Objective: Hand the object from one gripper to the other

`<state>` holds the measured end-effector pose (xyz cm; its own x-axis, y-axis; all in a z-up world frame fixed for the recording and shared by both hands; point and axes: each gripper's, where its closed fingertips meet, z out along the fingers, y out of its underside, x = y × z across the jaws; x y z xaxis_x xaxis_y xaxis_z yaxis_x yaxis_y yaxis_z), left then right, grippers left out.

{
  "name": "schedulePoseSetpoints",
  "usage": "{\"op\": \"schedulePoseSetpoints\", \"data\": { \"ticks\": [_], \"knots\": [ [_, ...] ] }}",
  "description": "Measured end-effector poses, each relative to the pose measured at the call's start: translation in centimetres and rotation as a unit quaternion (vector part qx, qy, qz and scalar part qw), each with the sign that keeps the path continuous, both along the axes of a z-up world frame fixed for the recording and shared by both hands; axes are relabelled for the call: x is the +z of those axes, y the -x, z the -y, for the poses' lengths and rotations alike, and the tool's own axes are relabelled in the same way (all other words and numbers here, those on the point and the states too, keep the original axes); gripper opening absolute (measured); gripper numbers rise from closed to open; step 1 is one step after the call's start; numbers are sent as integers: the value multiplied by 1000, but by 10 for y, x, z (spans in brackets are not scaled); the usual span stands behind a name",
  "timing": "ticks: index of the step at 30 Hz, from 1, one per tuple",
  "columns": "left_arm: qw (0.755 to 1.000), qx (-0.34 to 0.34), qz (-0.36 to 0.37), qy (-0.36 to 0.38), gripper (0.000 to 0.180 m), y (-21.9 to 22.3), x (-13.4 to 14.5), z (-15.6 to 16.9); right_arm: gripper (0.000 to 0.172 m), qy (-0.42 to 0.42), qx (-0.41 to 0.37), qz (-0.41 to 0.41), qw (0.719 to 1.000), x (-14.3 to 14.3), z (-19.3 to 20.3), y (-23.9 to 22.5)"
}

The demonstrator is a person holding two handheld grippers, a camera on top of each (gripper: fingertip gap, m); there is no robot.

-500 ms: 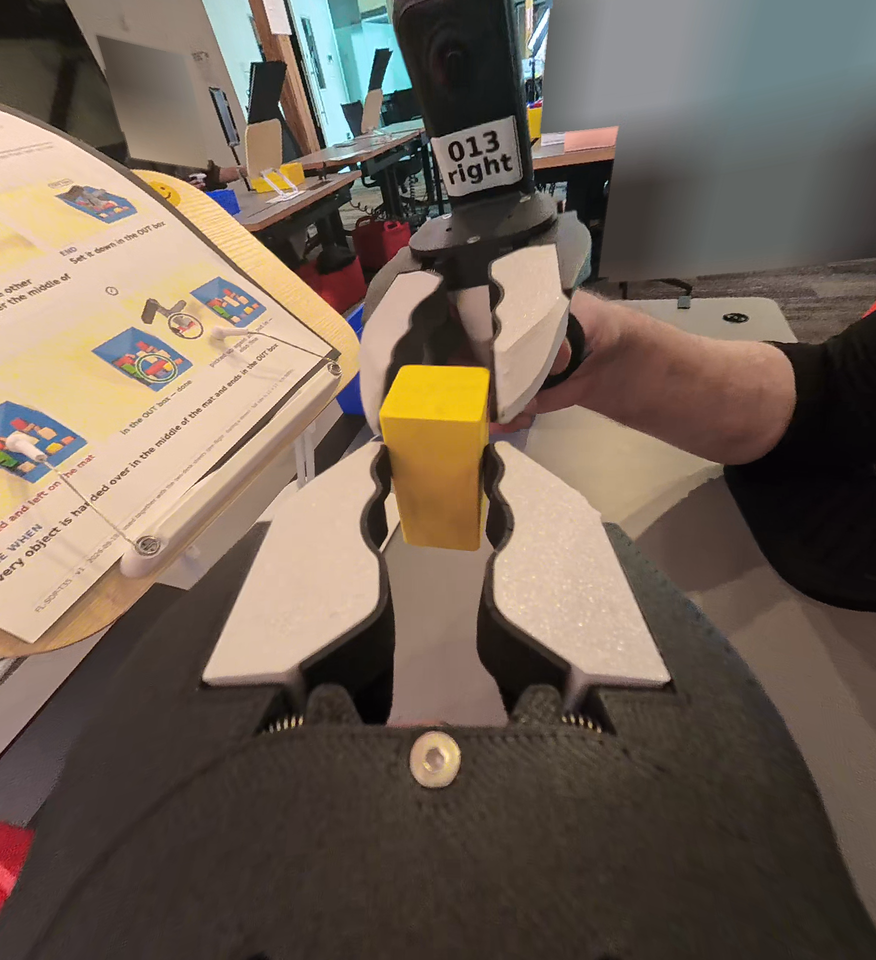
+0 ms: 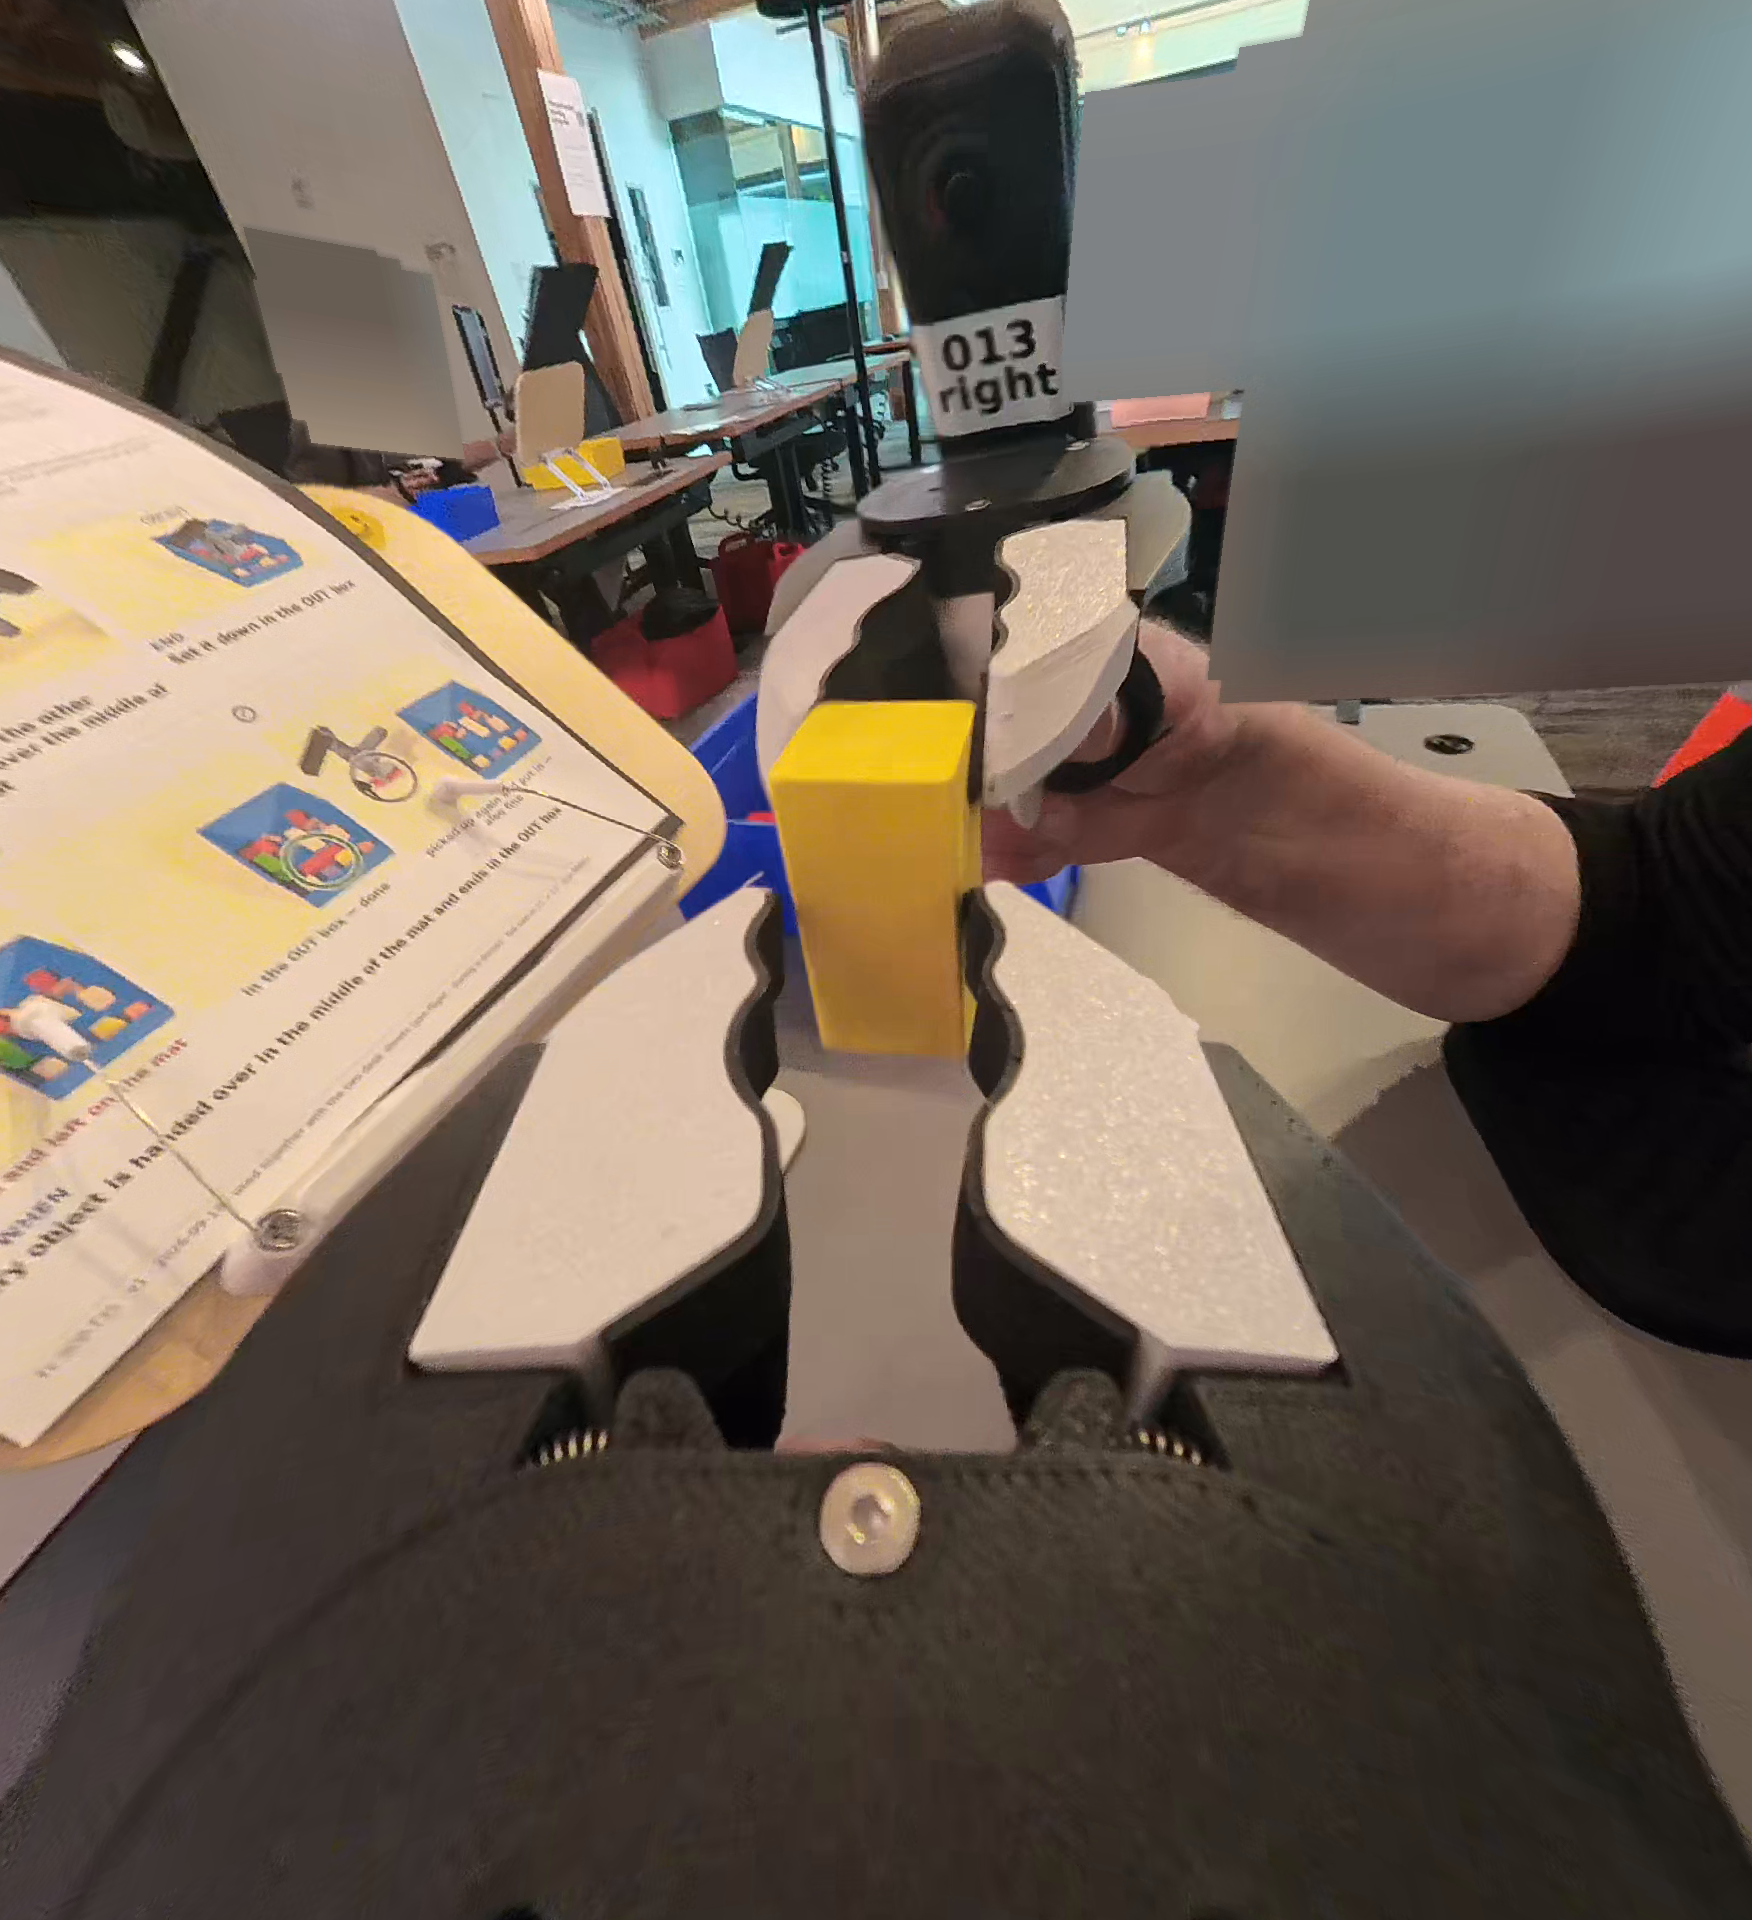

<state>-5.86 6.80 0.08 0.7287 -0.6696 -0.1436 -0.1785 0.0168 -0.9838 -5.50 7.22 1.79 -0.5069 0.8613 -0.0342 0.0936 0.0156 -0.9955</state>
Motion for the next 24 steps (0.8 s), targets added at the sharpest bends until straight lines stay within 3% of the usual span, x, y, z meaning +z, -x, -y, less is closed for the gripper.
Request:
{"op": "schedulePoseSetpoints", "data": {
  "ticks": [6, 10, 16, 20, 24],
  "knots": [
    [1000, 16, 6, -10, 24, 16, 9, 5, 31, -7, -143, -4, 990, 29, -82, -59],
    [1000, 29, 11, -3, 9, 28, 3, 8, 31, -16, -316, 31, 948, 18, -171, -118],
    [999, 45, 14, 8, 3, 36, -7, 9, 31, 83, -435, 122, 888, -61, -271, -174],
    [999, 42, -8, 19, 3, 30, -16, 8, 31, 121, -454, 192, 862, -120, -299, -177],
    [999, 40, -11, 26, 2, 27, -21, 5, 32, 103, -480, 258, 832, -166, -315, -177]
  ]
}}
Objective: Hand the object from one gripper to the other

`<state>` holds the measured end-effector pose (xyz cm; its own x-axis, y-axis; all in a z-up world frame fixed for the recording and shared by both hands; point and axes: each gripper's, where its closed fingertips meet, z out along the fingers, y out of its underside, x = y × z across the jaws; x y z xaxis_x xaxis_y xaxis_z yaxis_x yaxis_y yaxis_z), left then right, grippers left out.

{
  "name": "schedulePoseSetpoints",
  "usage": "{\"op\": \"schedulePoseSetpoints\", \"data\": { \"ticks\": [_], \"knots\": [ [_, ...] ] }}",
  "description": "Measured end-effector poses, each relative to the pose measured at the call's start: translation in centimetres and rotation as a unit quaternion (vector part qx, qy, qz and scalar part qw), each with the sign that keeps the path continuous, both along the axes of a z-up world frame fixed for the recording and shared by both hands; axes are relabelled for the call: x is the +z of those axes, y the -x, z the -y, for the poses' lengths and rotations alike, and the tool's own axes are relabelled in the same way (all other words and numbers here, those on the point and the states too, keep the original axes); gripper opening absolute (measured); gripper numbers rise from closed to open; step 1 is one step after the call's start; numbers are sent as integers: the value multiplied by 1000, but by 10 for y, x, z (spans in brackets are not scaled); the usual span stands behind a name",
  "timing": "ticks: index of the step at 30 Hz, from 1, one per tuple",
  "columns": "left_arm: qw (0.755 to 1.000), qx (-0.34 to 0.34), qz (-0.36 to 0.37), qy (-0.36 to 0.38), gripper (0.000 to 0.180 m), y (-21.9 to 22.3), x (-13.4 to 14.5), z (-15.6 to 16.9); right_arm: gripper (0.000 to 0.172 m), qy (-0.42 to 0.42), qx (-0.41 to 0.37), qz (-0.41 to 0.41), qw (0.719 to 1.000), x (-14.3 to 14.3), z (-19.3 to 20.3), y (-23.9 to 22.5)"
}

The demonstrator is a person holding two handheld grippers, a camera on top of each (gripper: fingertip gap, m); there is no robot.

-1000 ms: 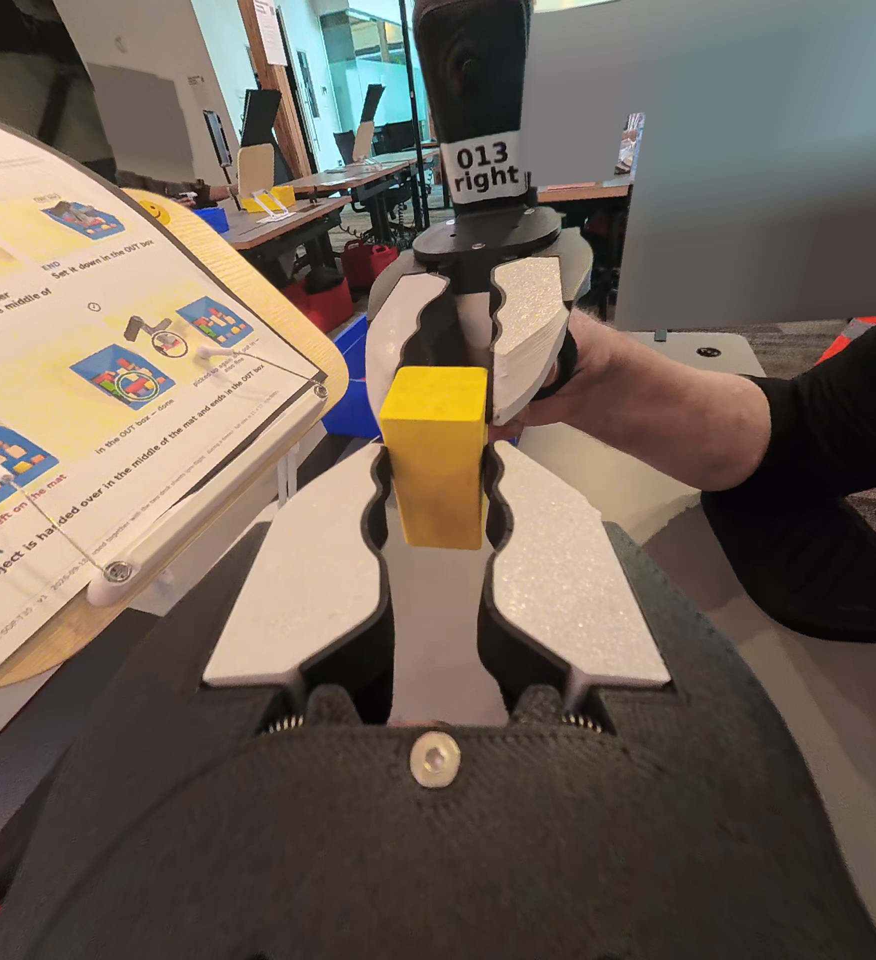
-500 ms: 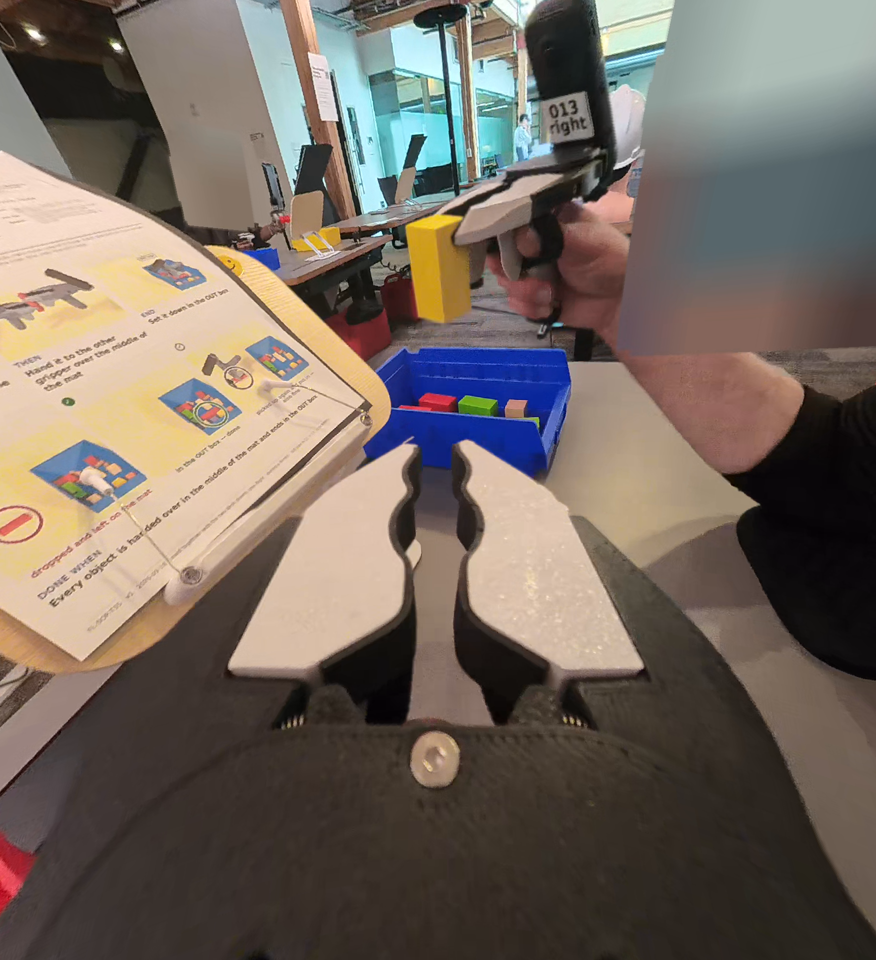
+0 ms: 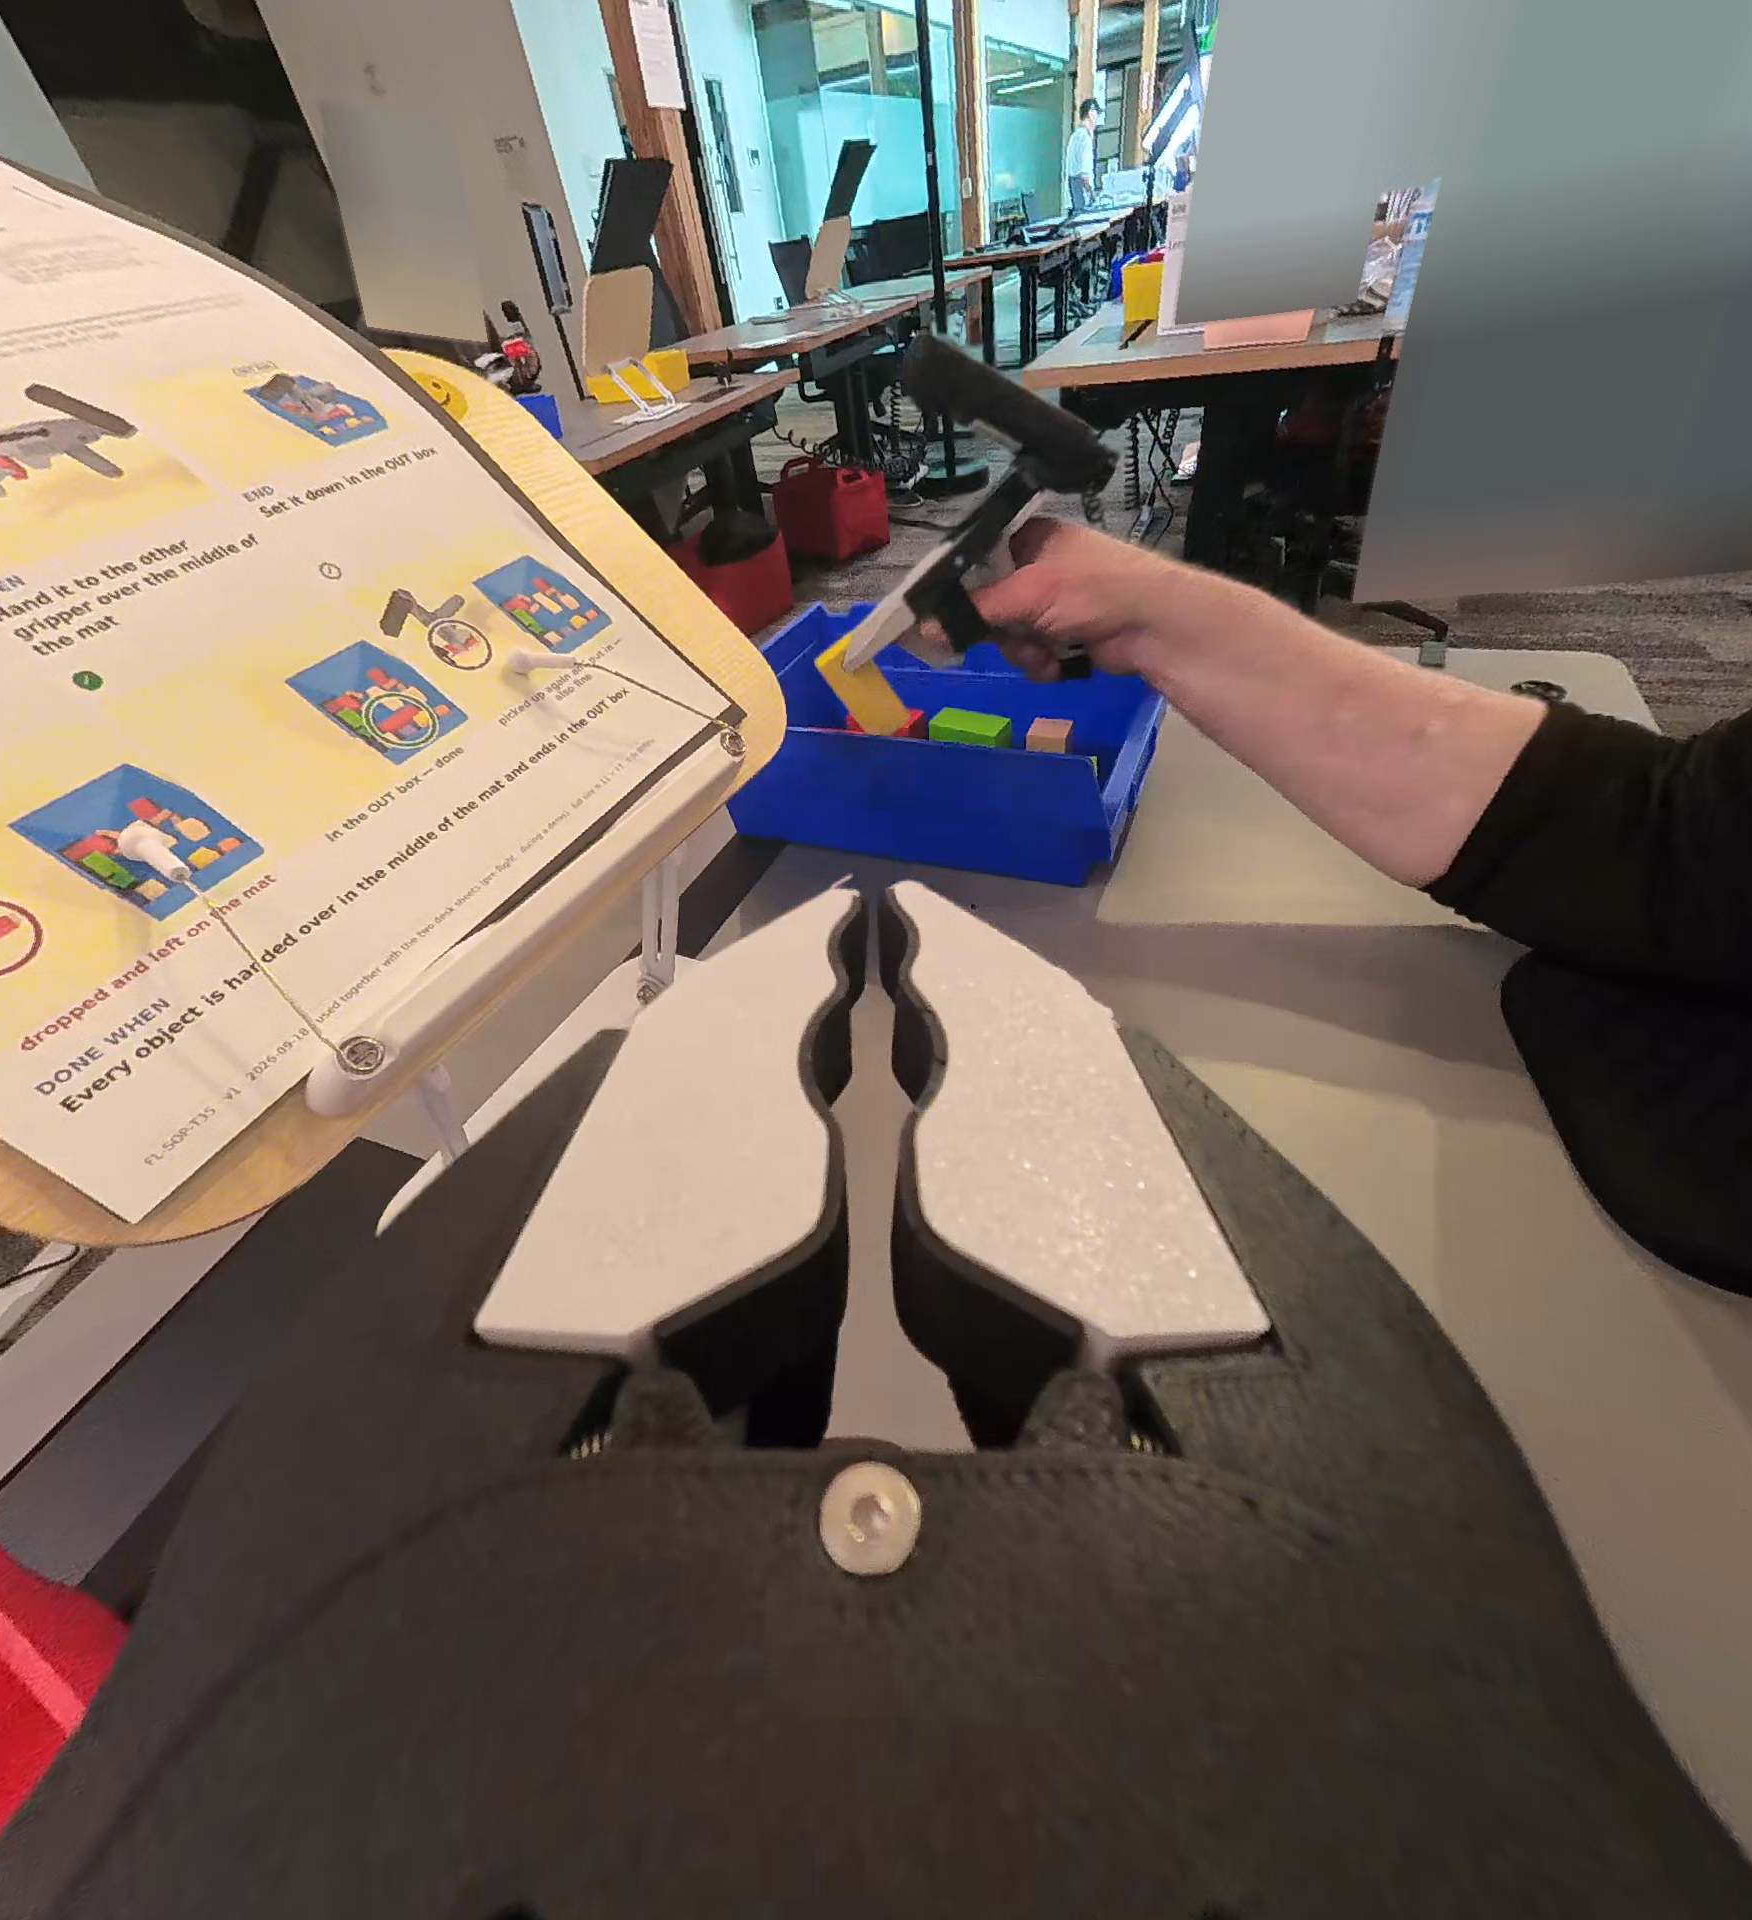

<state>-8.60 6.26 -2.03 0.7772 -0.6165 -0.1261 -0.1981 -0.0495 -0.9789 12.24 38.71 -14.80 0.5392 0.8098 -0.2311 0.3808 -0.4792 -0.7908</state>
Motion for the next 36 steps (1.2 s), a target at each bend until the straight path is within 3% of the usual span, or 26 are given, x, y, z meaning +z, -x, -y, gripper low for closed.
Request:
{"op": "schedulePoseSetpoints", "data": {
  "ticks": [4, 12, 36],
  "knots": [
    [1000, -1, 2, 7, 2, 1, -4, -1, 32, 22, -13, 59, 998, -33, -6, -3],
    [1000, -1, -4, 15, 2, 3, -12, 1, 32, 71, 0, 127, 989, -71, 2, 0],
    [999, 6, -15, 29, 3, 14, -21, -3, 31, 3, -35, 274, 961, -101, -14, -7]
  ]
}}
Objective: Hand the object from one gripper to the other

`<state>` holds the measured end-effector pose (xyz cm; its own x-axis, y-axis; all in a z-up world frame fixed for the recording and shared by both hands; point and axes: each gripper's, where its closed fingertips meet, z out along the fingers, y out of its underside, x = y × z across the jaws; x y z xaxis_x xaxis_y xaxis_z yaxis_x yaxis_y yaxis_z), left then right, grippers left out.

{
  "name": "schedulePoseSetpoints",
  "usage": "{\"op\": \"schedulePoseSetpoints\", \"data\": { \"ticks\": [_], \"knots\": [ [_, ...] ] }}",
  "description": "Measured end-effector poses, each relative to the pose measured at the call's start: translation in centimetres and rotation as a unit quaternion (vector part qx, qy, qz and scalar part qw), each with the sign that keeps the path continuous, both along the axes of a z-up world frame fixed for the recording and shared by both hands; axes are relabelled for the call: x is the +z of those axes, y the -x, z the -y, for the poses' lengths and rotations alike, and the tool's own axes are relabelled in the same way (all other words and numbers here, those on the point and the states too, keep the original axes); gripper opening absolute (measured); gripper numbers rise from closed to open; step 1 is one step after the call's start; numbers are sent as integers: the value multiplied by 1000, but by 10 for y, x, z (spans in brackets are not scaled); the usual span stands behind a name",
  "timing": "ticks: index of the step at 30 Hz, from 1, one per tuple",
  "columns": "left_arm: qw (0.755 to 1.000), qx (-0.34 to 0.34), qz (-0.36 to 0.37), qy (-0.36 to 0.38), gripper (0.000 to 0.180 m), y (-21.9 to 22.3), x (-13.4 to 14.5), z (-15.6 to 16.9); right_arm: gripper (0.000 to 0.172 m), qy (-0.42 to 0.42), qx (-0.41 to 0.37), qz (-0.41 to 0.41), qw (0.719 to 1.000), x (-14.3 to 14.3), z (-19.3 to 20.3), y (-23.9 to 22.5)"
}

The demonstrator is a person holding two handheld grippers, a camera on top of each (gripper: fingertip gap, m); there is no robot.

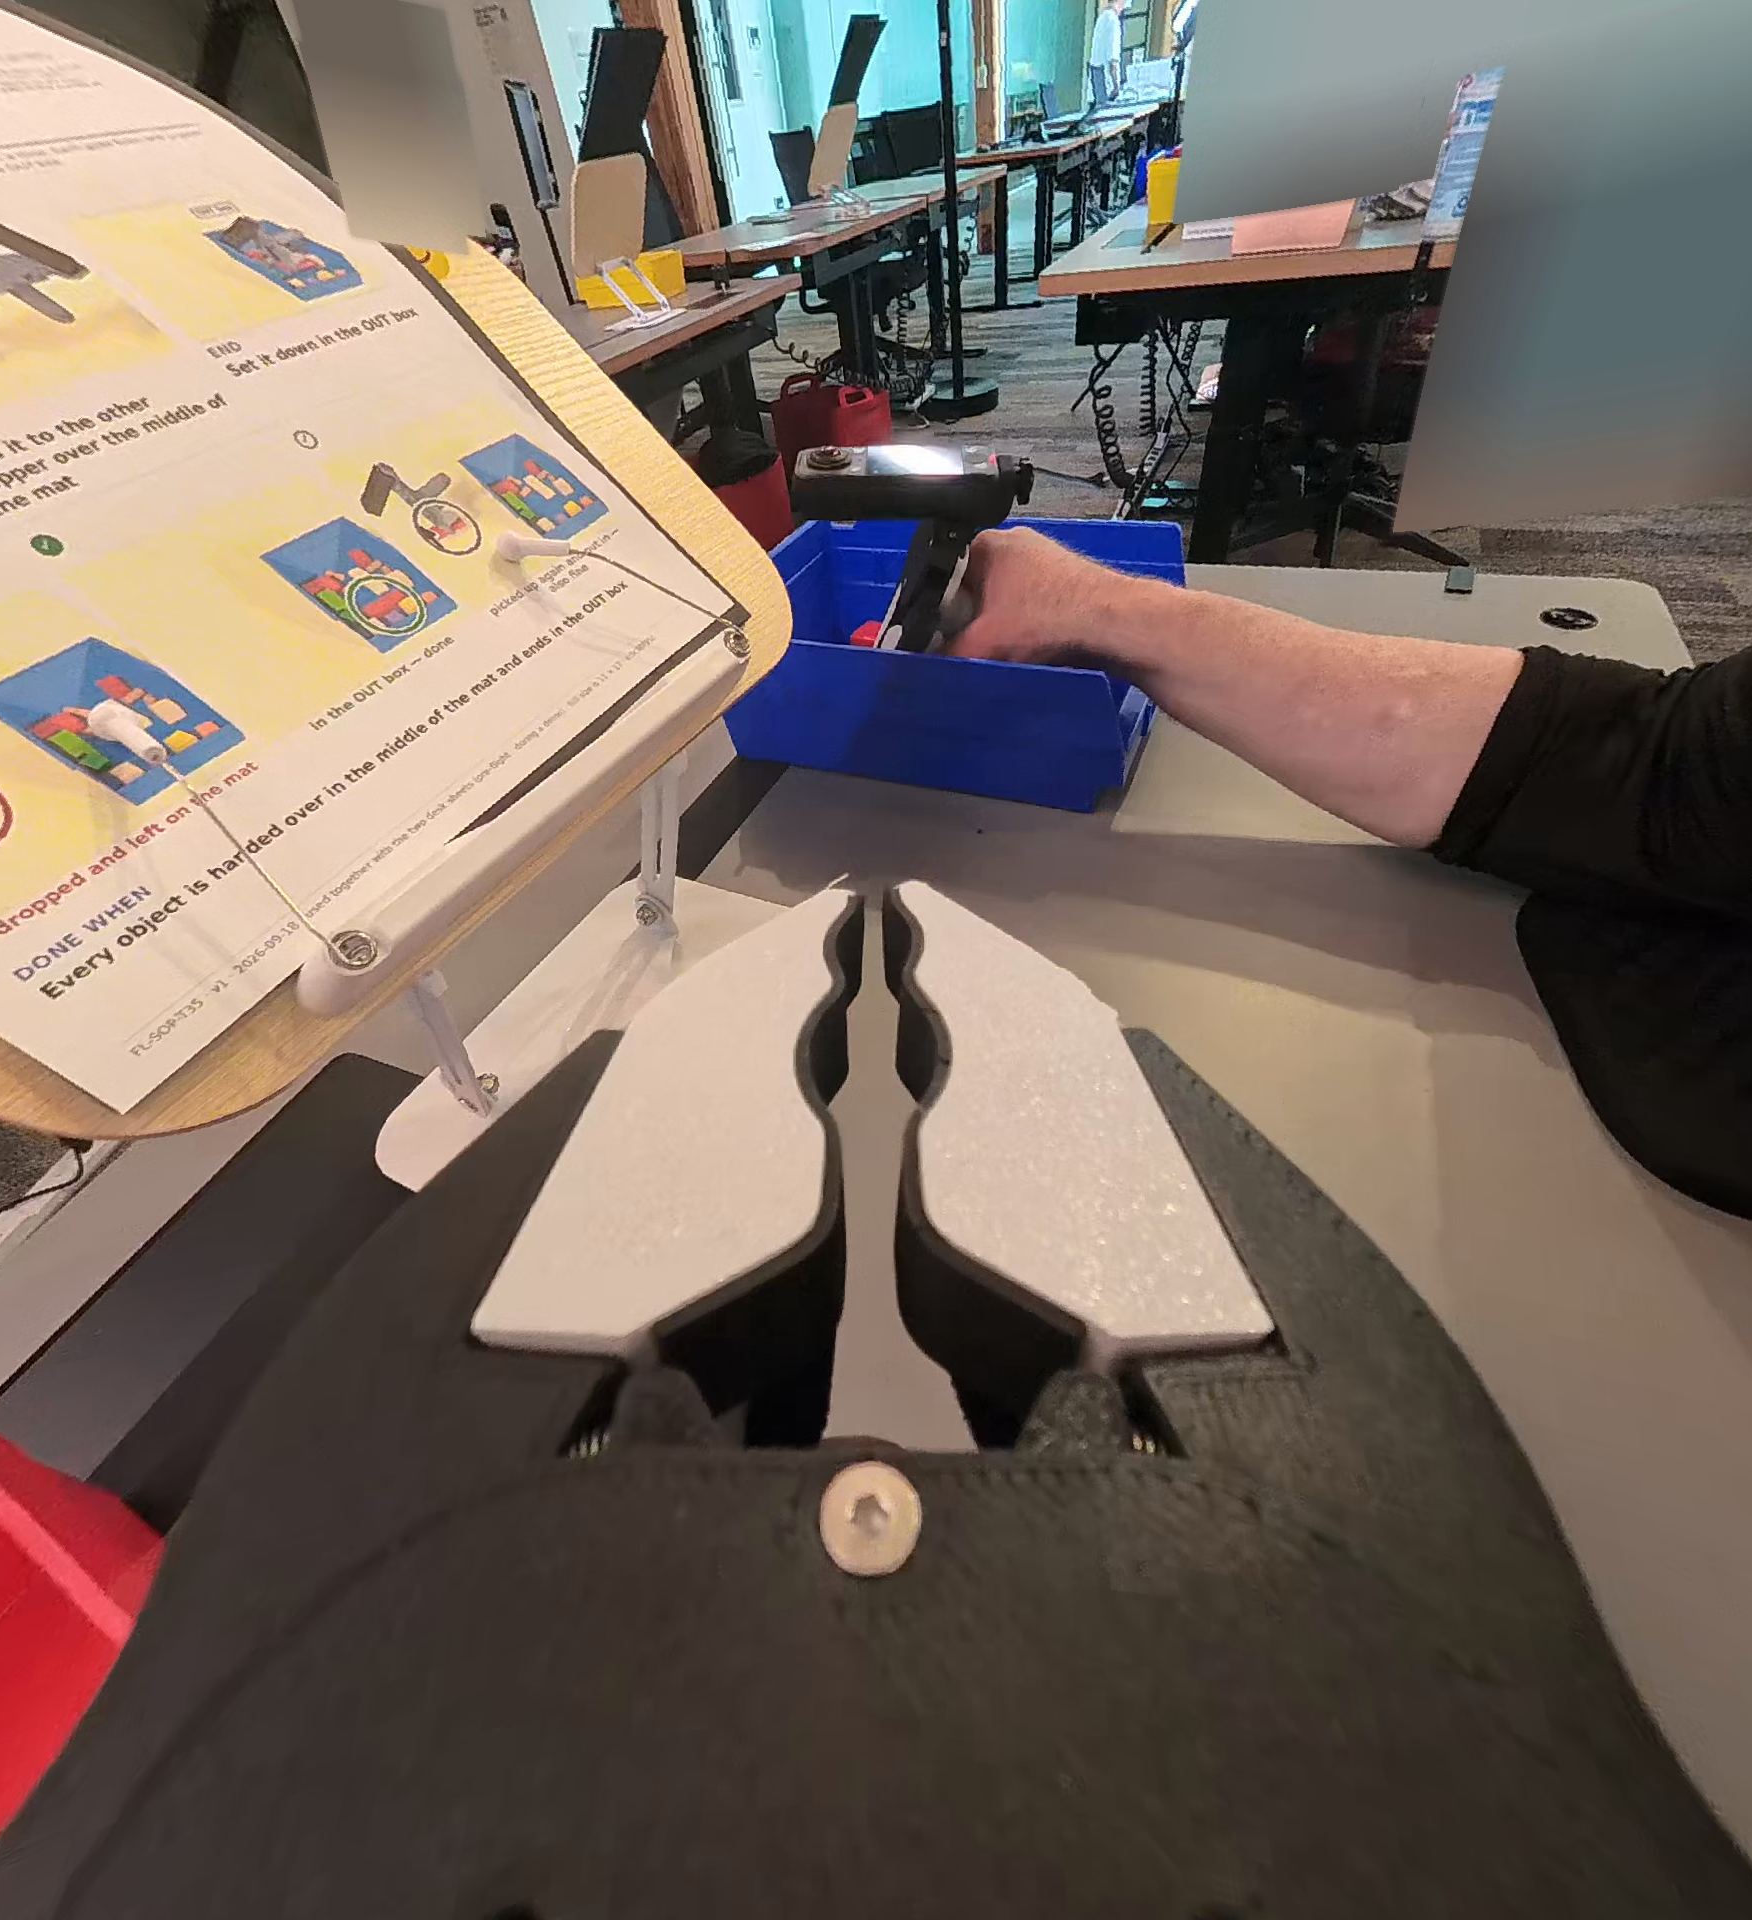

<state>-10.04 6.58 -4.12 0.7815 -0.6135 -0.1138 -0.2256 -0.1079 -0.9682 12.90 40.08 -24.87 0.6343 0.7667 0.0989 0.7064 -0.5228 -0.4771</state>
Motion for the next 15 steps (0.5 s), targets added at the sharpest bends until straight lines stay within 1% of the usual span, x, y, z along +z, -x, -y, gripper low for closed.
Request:
{"op": "schedulePoseSetpoints", "data": {
  "ticks": [5, 7, 8, 11, 13, 15],
  "knots": [
    [1000, 12, -12, 4, 9, 7, -2, -1, 32, 1, 3, 12, 1000, -1, 1, -2],
    [999, 30, -27, 9, 15, 16, -2, 1, 44, 1, 1, 11, 1000, 1, 0, -4],
    [998, 42, -35, 10, 18, 23, -2, 2, 45, 3, 4, 6, 1000, 3, 1, -4],
    [990, 106, -86, 32, 27, 64, -5, 3, 42, 2, 3, -4, 1000, 13, 2, -7],
    [977, 159, -134, 55, 30, 100, -9, 8, 44, 1, 3, -20, 1000, 24, 4, -8],
    [959, 209, -165, 101, 32, 141, -19, 17, 43, -11, 1, -26, 1000, 36, 4, -11]
  ]
}}
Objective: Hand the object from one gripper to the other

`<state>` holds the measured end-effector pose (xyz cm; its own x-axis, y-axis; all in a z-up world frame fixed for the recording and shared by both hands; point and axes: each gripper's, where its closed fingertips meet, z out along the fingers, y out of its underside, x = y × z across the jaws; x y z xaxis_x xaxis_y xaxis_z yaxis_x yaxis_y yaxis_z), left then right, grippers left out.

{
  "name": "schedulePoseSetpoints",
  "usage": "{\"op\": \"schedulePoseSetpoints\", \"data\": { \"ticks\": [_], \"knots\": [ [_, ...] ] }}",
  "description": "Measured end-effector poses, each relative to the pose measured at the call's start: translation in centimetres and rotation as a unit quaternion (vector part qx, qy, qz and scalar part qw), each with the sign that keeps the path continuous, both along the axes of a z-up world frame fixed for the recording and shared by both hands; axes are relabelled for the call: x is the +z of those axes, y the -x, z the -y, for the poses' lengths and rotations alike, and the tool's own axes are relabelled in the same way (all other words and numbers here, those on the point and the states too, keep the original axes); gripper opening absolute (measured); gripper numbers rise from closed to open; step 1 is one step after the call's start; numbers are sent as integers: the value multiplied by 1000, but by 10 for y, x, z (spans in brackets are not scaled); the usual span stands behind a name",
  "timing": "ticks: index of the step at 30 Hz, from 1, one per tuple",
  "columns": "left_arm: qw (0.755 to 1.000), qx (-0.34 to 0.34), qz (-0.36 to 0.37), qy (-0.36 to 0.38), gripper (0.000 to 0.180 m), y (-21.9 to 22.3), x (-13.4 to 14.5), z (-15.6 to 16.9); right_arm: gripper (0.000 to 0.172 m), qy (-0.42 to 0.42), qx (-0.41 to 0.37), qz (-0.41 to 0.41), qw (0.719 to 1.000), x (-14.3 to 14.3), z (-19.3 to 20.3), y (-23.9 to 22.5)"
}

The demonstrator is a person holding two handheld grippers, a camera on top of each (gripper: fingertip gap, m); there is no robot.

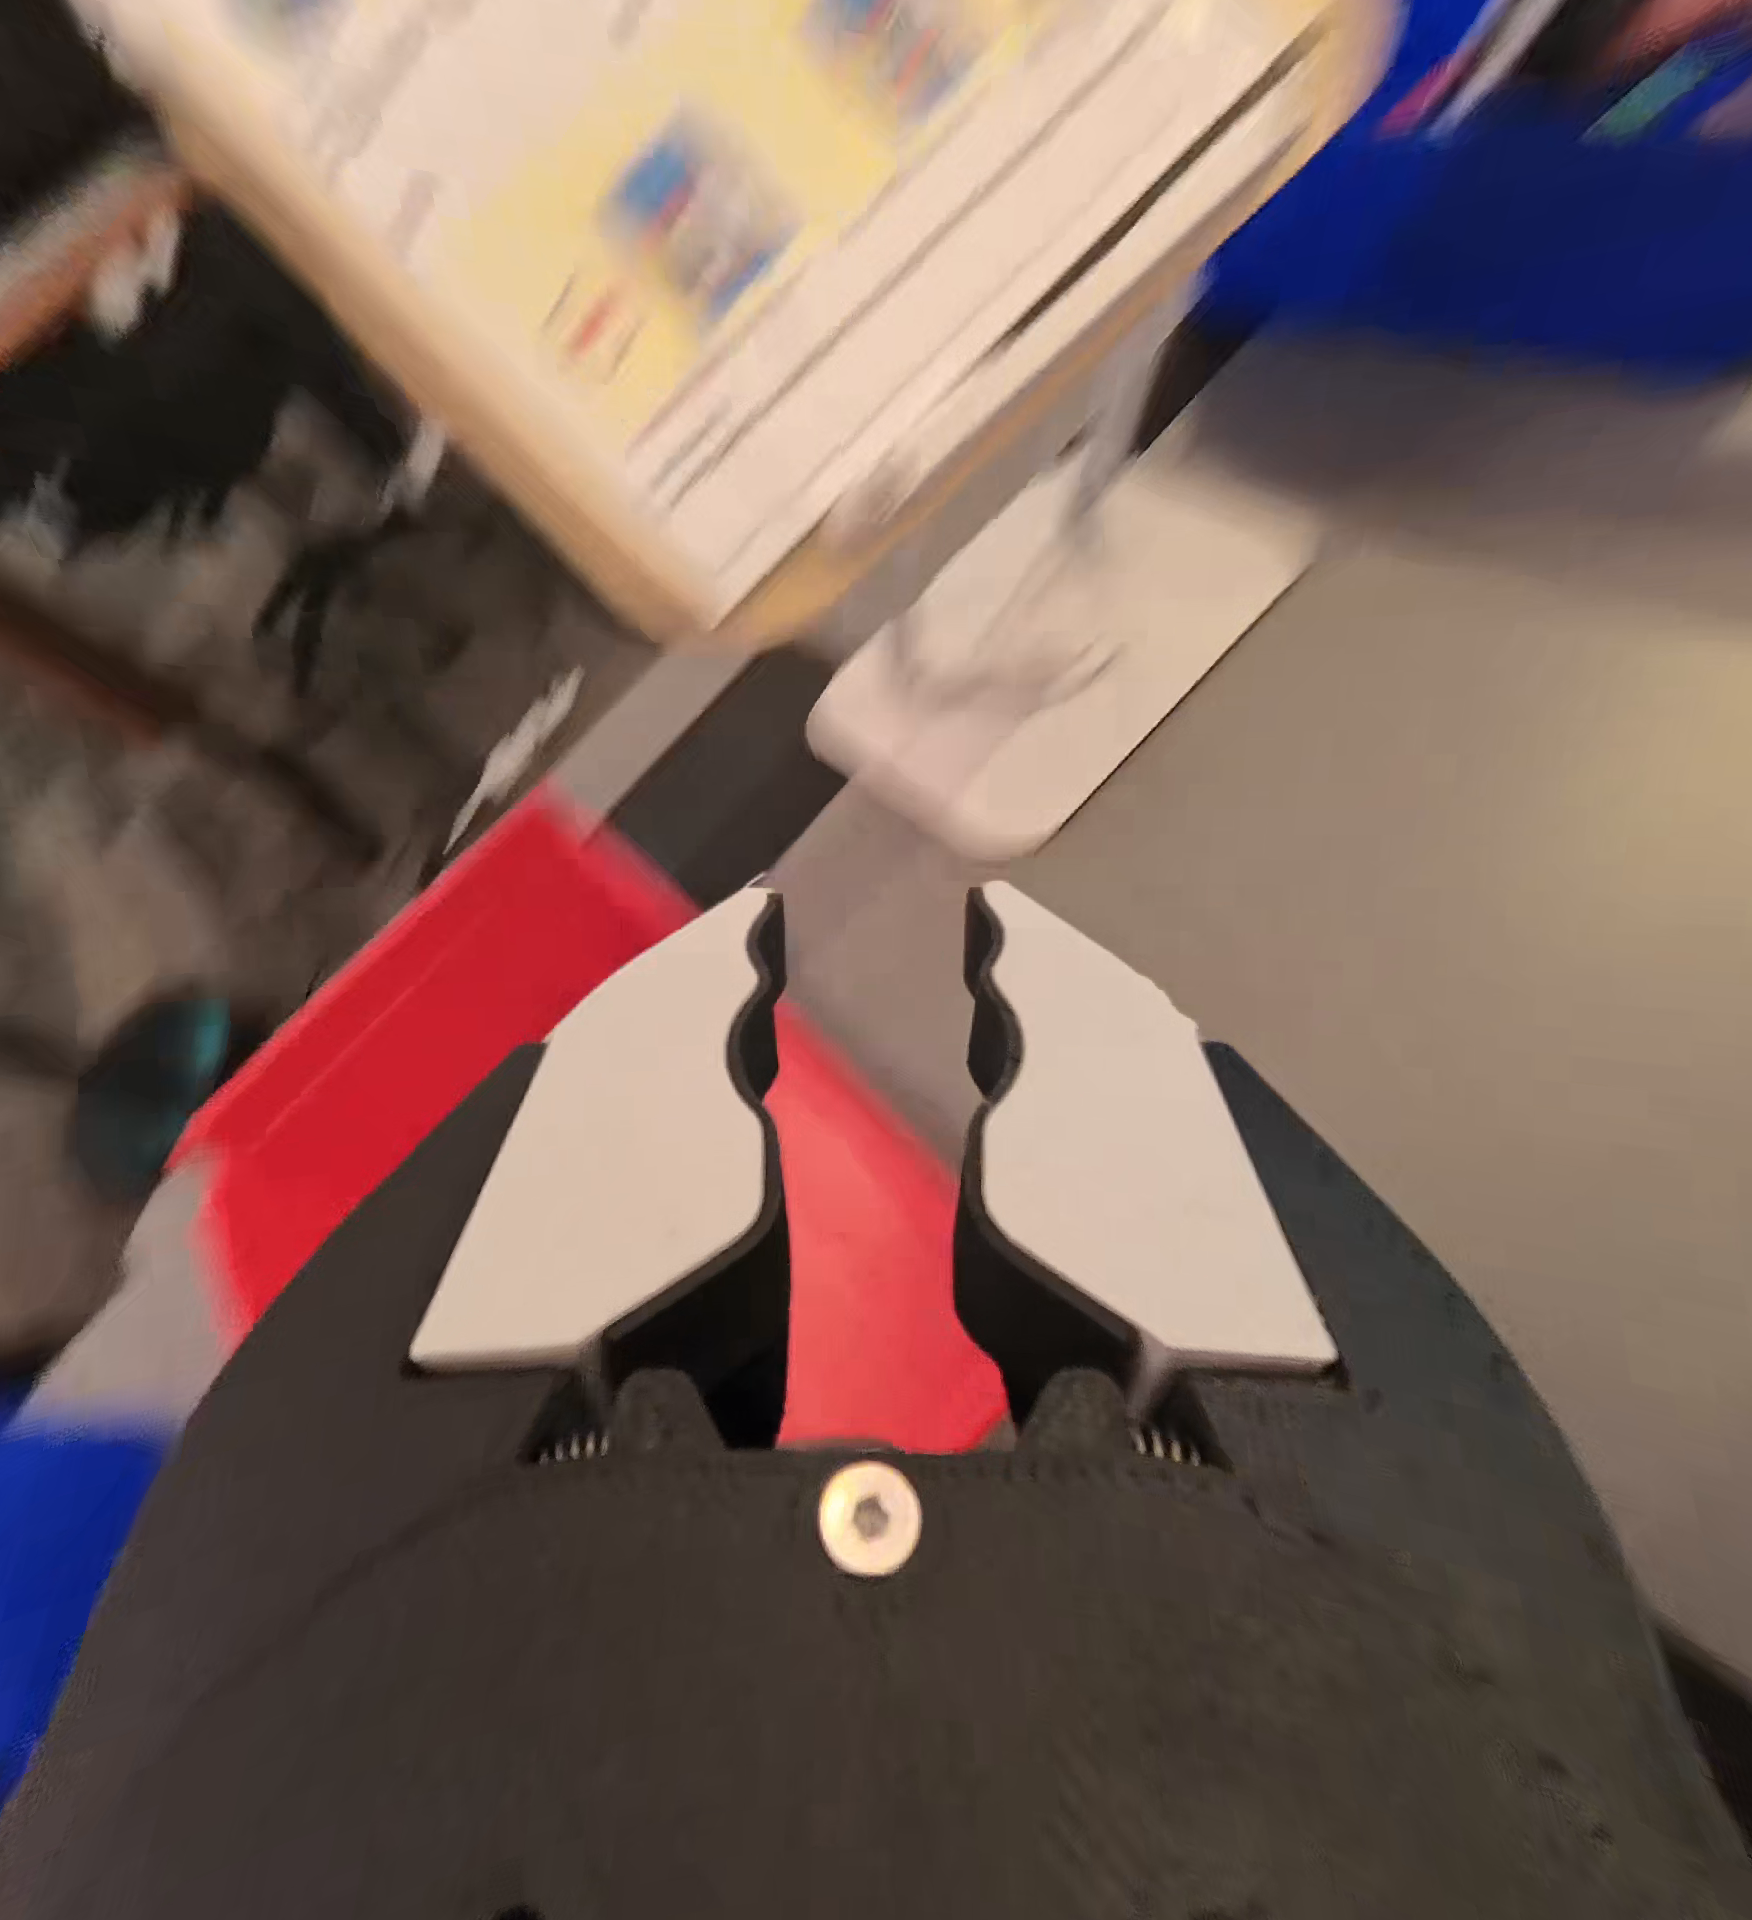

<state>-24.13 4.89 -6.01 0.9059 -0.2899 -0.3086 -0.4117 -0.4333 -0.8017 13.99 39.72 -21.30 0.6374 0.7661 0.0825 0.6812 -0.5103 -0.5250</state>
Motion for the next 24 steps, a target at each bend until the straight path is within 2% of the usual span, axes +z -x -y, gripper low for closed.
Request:
{"op": "schedulePoseSetpoints", "data": {
  "ticks": [2, 5, 9, 11, 14, 17, 19, 24],
  "knots": [
    [997, 56, -24, 48, 34, 42, -15, 11, 41, -10, -2, -10, 1000, 12, 1, -2],
    [983, 100, -40, 147, 37, 95, -53, 30, 40, -27, 0, -24, 999, 30, 3, -2],
    [934, 180, -38, 308, 43, 149, -118, 64, 39, -45, 10, -29, 999, 45, 8, 2],
    [915, 175, -46, 362, 42, 158, -143, 76, 39, -49, 18, -32, 998, 49, 11, 7],
    [882, 150, -127, 429, 39, 174, -168, 93, 38, -52, 26, -33, 998, 51, 14, 11],
    [868, 92, -163, 460, 39, 173, -175, 96, 39, -54, 30, -39, 997, 54, 14, 12],
    [849, 66, -191, 488, 40, 175, -176, 102, 38, -55, 30, -40, 997, 55, 14, 12],
    [820, 5, -217, 530, 34, 174, -186, 104, 38, -56, 29, -43, 997, 56, 13, 10]
  ]
}}
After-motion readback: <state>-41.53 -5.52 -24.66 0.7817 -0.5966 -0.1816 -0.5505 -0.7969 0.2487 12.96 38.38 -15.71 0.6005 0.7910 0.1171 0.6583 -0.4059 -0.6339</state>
